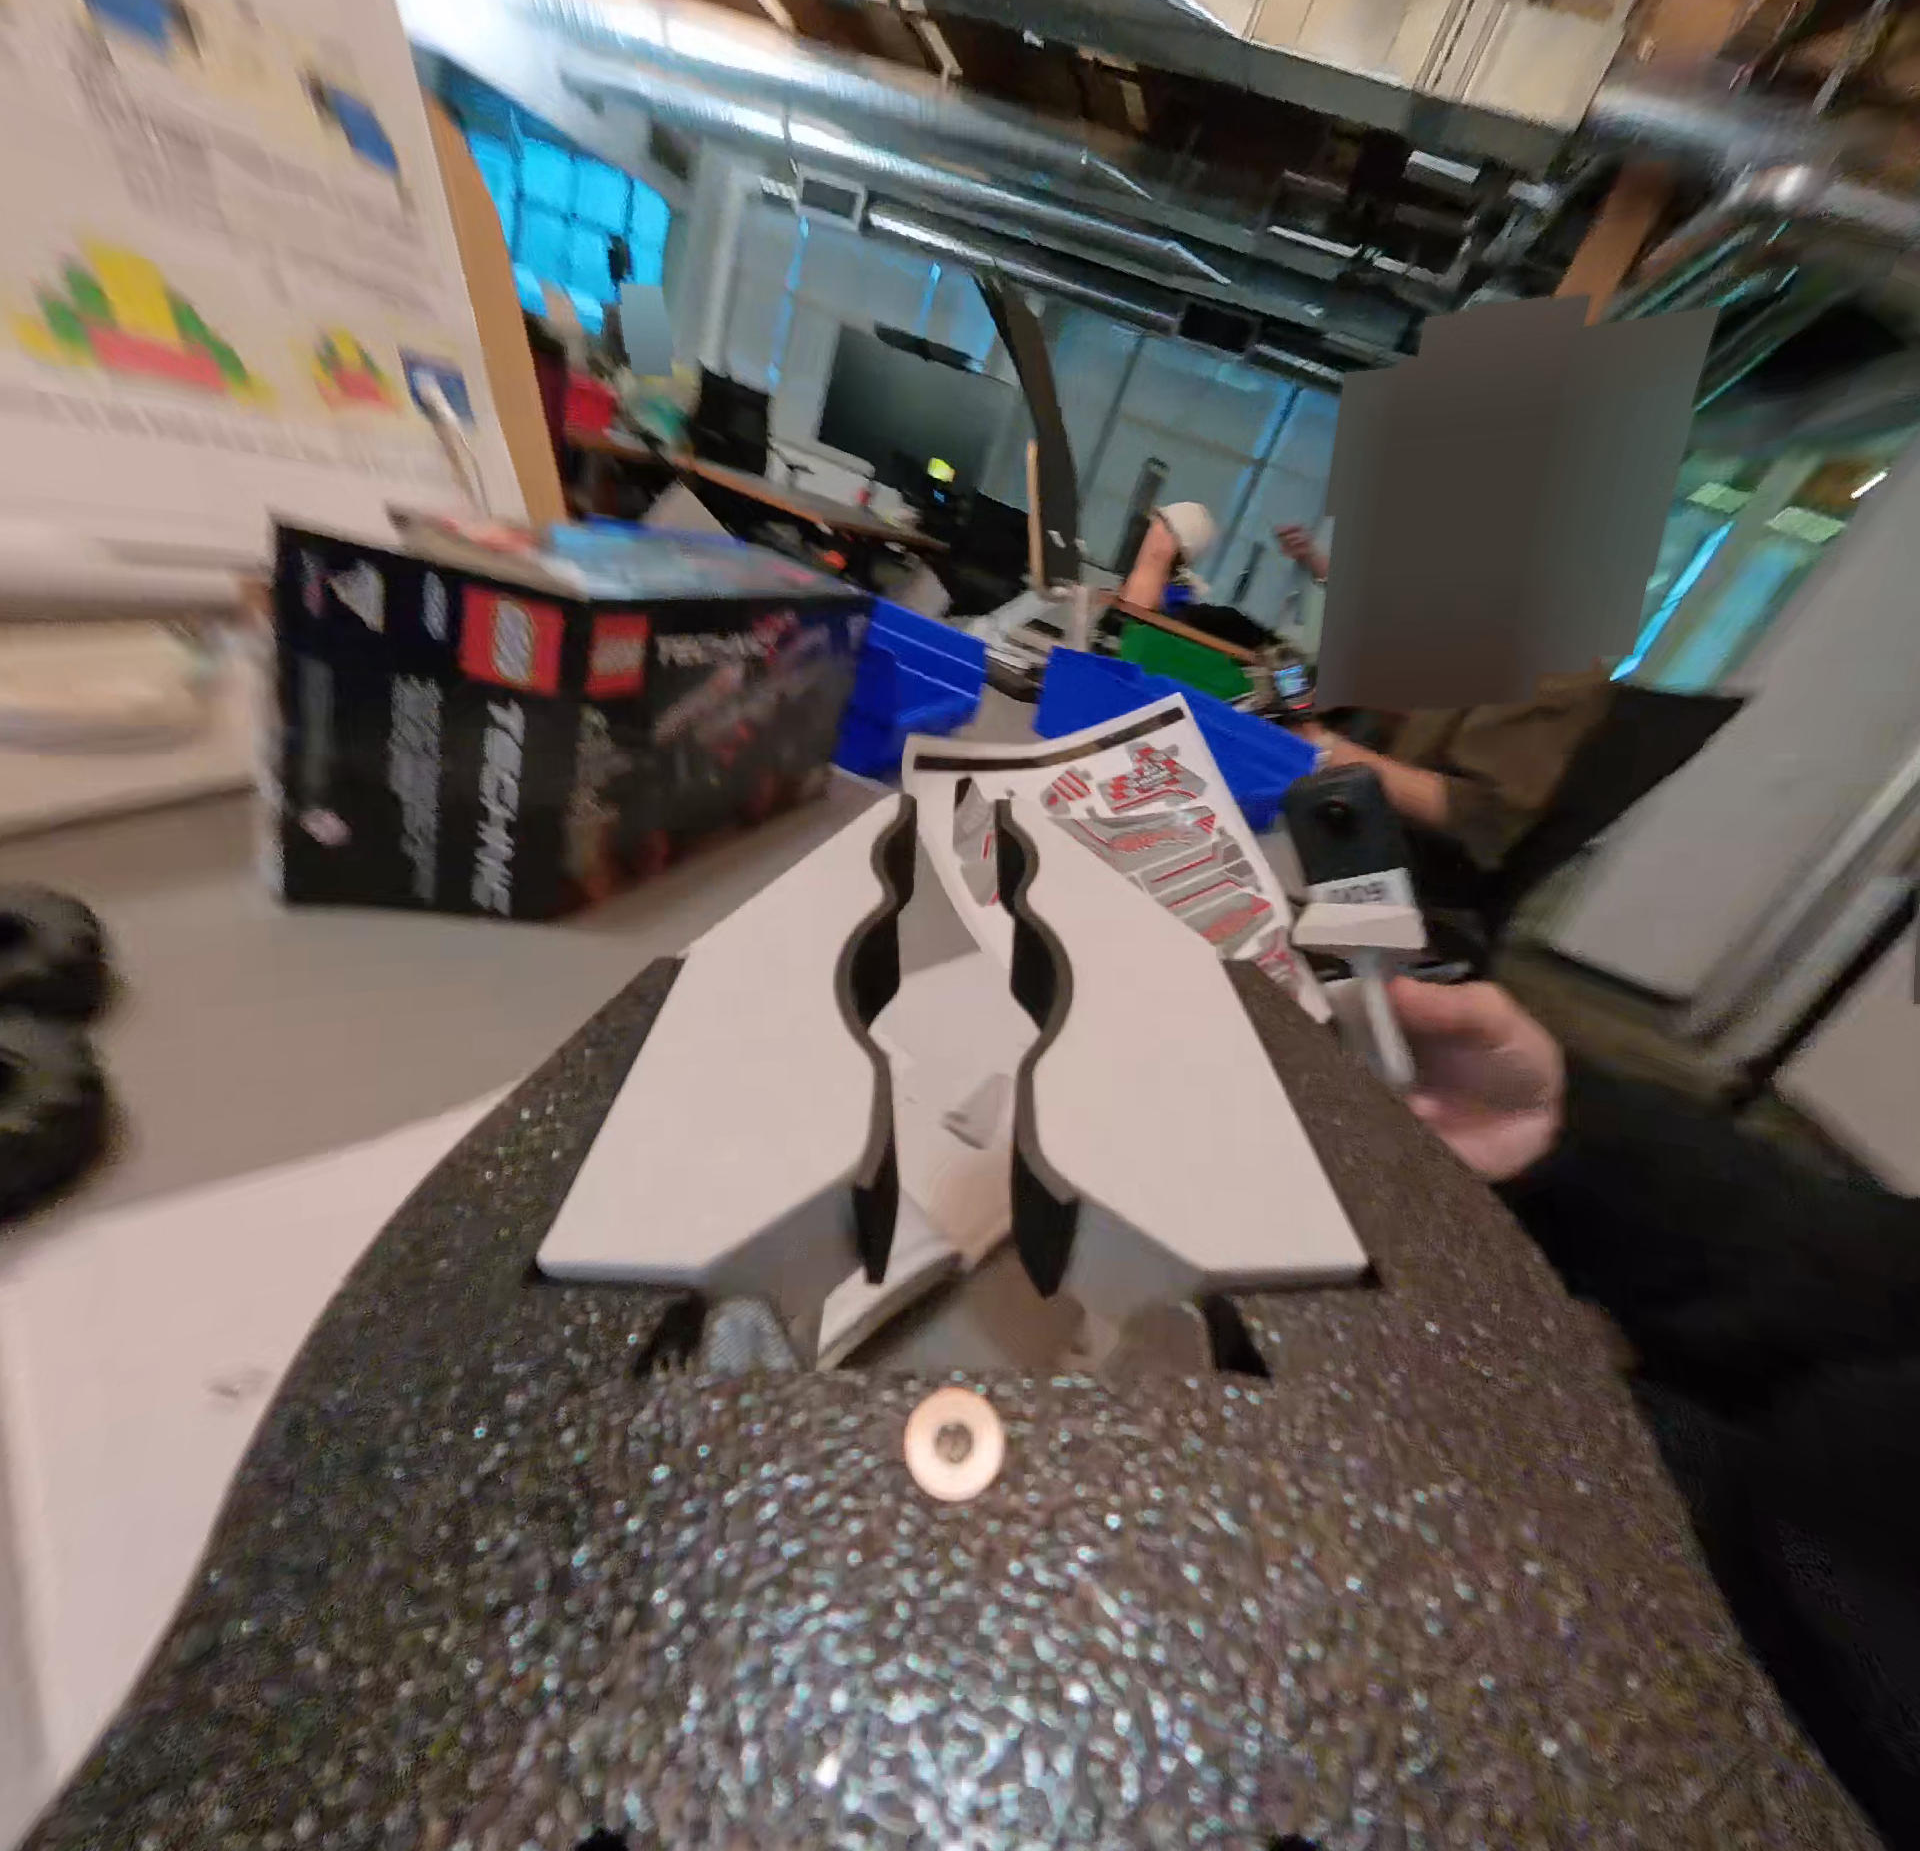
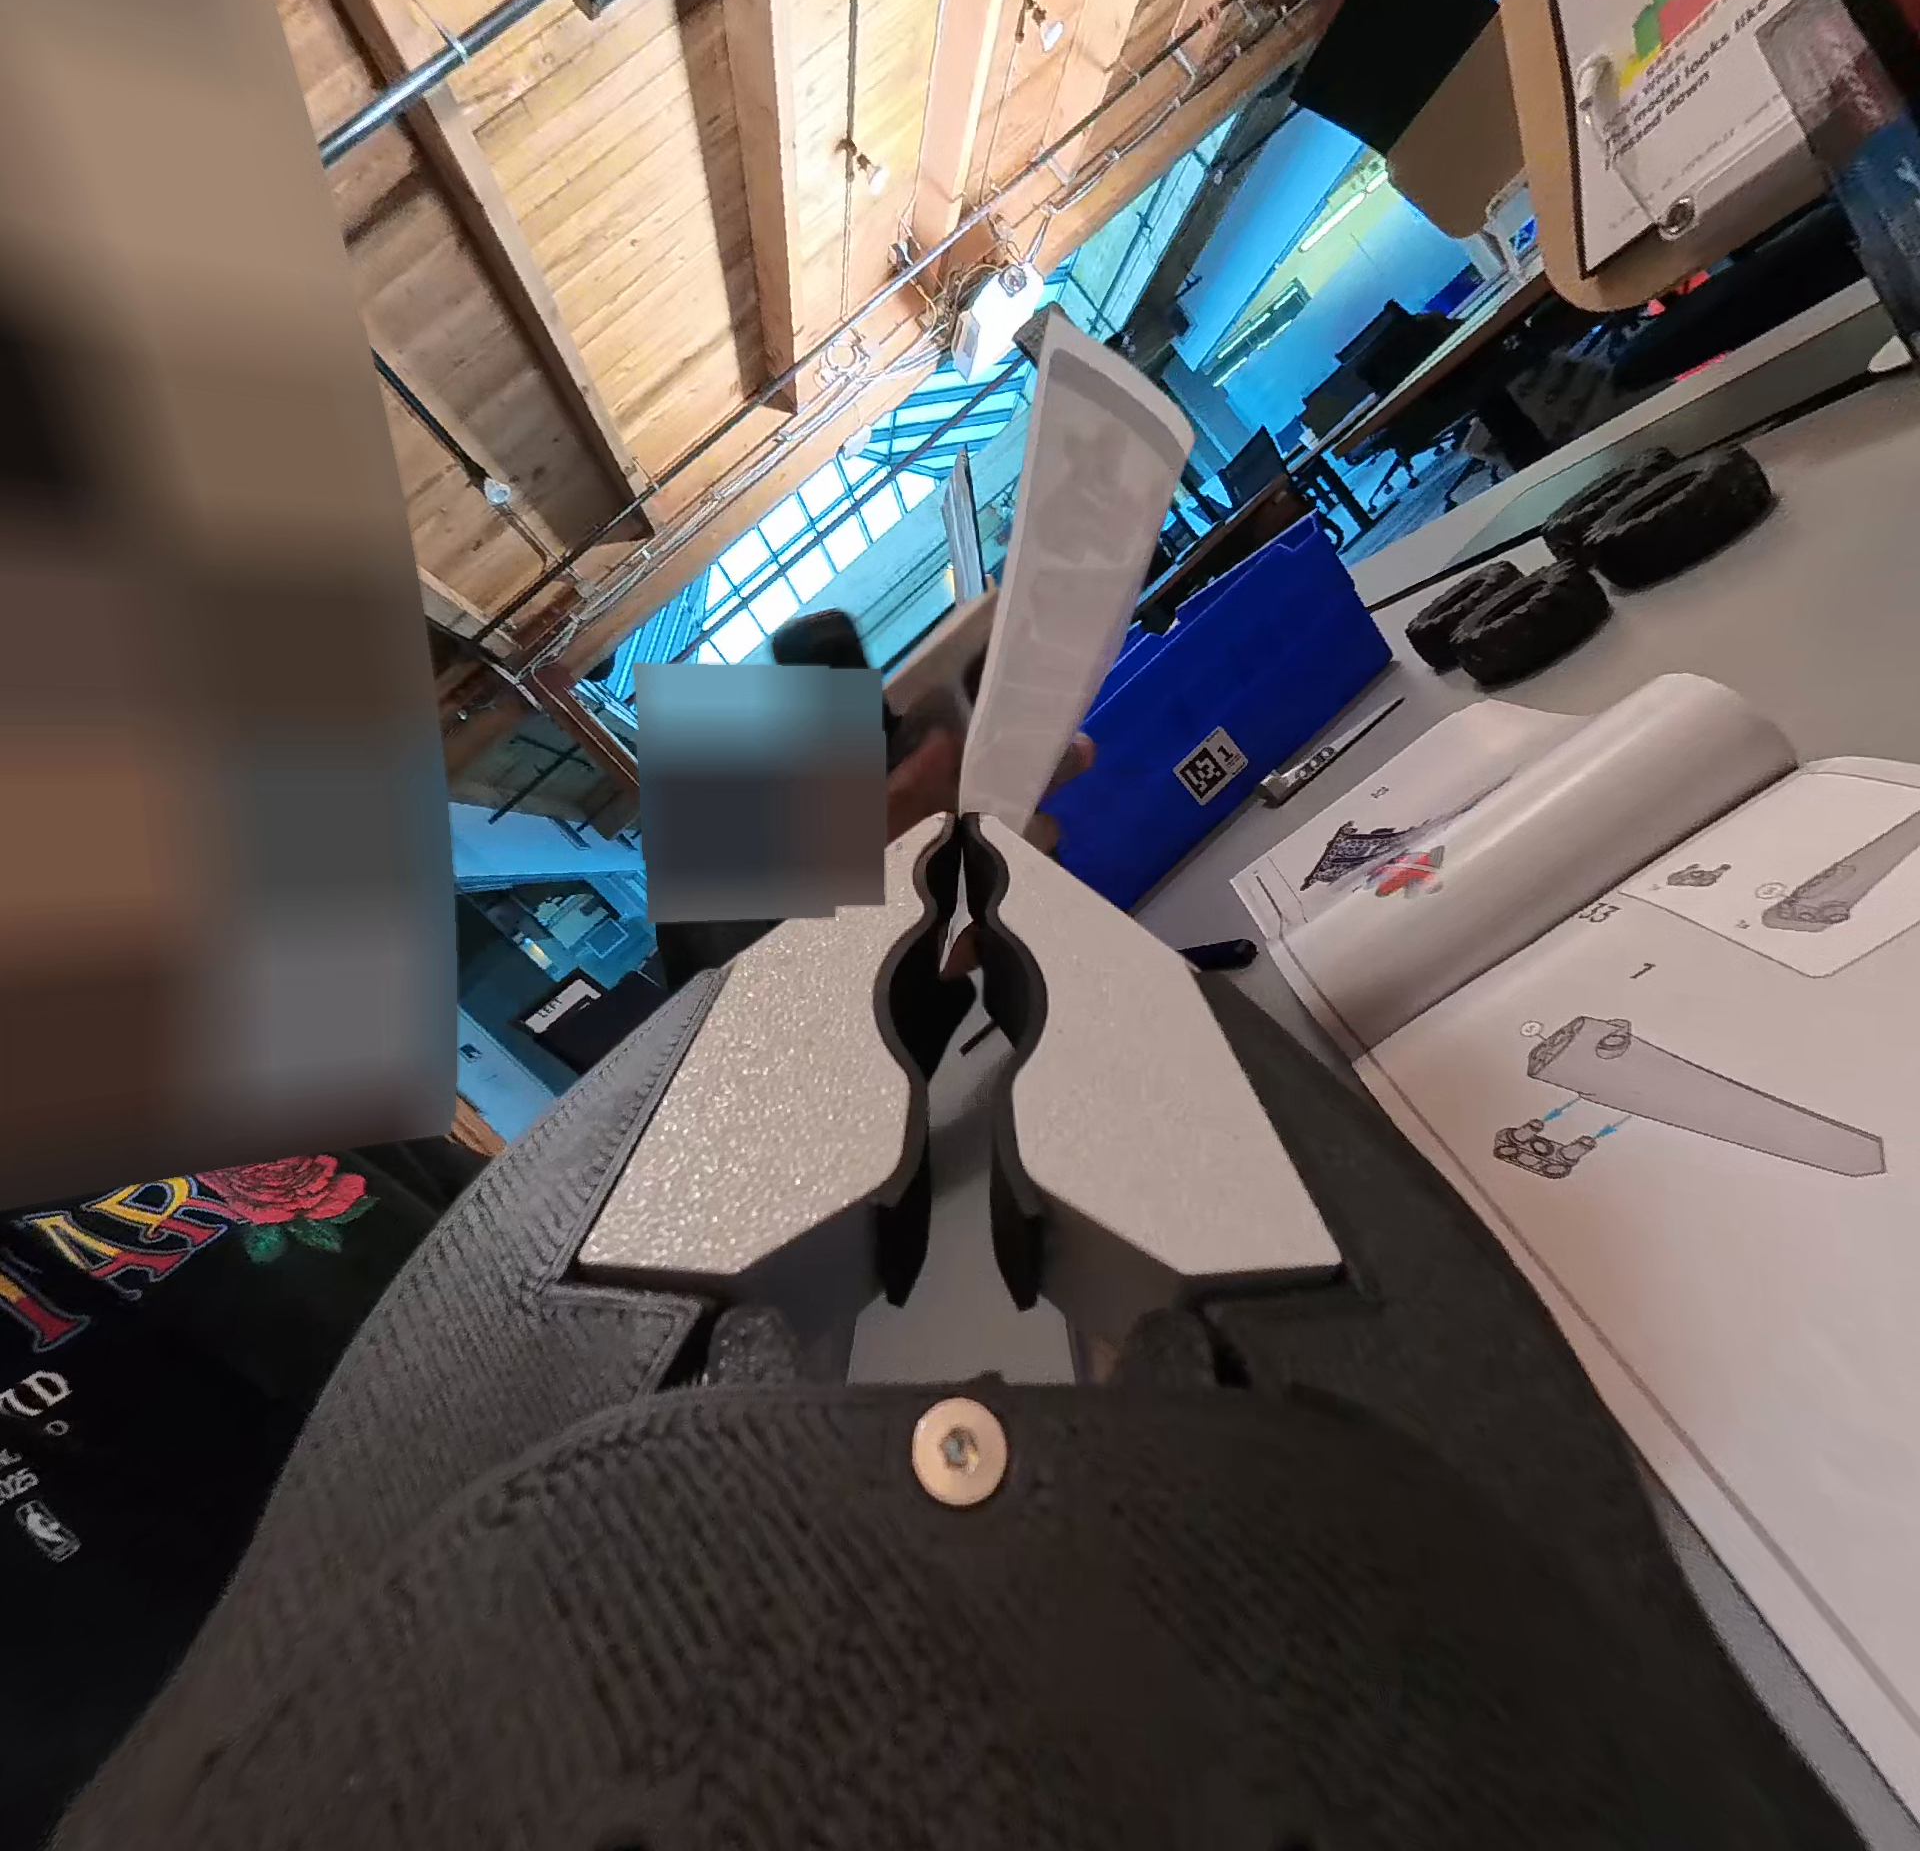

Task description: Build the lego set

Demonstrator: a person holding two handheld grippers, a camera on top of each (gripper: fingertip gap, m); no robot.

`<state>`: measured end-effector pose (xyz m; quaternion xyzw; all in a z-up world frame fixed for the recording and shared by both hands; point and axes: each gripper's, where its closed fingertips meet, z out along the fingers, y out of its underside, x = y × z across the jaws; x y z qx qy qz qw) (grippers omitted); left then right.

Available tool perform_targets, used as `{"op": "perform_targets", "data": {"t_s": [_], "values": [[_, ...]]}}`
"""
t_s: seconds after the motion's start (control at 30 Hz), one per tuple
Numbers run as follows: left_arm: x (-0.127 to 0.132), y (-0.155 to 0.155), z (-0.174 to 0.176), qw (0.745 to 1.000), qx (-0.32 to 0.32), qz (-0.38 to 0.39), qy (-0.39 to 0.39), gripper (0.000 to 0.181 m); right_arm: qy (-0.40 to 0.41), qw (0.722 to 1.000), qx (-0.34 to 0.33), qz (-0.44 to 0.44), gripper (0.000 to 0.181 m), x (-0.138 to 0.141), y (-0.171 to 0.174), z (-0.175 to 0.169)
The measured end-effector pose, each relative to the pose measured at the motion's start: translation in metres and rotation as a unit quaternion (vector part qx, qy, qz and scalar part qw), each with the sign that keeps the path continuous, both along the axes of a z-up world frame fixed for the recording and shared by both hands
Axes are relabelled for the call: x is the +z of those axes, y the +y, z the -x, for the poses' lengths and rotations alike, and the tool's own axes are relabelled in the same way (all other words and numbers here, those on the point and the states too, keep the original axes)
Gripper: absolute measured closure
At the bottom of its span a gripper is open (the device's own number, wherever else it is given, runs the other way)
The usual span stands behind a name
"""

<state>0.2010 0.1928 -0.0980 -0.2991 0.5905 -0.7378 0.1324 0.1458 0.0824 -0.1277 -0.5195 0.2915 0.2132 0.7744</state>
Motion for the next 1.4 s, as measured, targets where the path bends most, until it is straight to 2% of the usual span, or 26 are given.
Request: {"op": "perform_targets", "data": {"t_s": [0.03, 0.1, 0.17, 0.23, 0.3, 0.4, 0.53, 0.73, 1.0, 1.2, 1.3, 1.4], "values": [[0.005, -0.001, 0.003, 0.999, 0.017, -0.028, -0.041, 0.169, 0.001, 1.0, -0.006, 0.005, 0.181, -0.001, 0.0, -0.001], [0.013, -0.01, 0.012, 0.987, 0.042, -0.097, -0.12, 0.169, -0.001, 1.0, -0.018, 0.01, 0.181, -0.003, 0.001, -0.003], [0.01, -0.031, 0.026, 0.968, 0.025, -0.177, -0.177, 0.17, -0.001, 0.999, -0.032, 0.022, 0.181, -0.006, 0.003, -0.005], [-0.003, -0.058, 0.04, 0.949, -0.017, -0.25, -0.193, 0.168, -0.011, 0.999, -0.041, 0.031, 0.181, -0.006, 0.005, -0.003], [-0.018, -0.079, 0.051, 0.932, -0.06, -0.302, -0.19, 0.159, -0.017, 0.998, -0.047, 0.03, 0.181, -0.002, 0.006, -0.001], [-0.028, -0.096, 0.06, 0.919, -0.087, -0.335, -0.19, 0.155, -0.039, 0.997, -0.05, 0.032, 0.181, 0.005, 0.007, 0.007], [-0.027, -0.104, 0.067, 0.922, -0.109, -0.325, -0.178, 0.154, -0.101, 0.99, -0.063, 0.073, 0.181, 0.004, 0.009, 0.015], [-0.026, -0.103, 0.073, 0.925, -0.13, -0.313, -0.172, 0.162, -0.147, 0.985, -0.055, 0.075, 0.181, 0.011, 0.012, 0.024], [-0.029, -0.106, 0.096, 0.933, -0.236, -0.239, -0.128, 0.164, -0.245, 0.963, -0.019, 0.11, 0.181, 0.01, 0.016, 0.044], [-0.023, -0.105, 0.108, 0.931, -0.281, -0.198, -0.124, 0.167, -0.285, 0.948, -0.021, 0.136, 0.181, 0.005, 0.014, 0.046], [-0.02, -0.103, 0.101, 0.939, -0.266, -0.188, -0.114, 0.168, -0.297, 0.944, -0.017, 0.143, 0.181, 0.003, 0.015, 0.049], [-0.024, -0.102, 0.101, 0.936, -0.265, -0.201, -0.118, 0.167, -0.297, 0.944, -0.022, 0.139, 0.181, 0.004, 0.016, 0.048]]}}
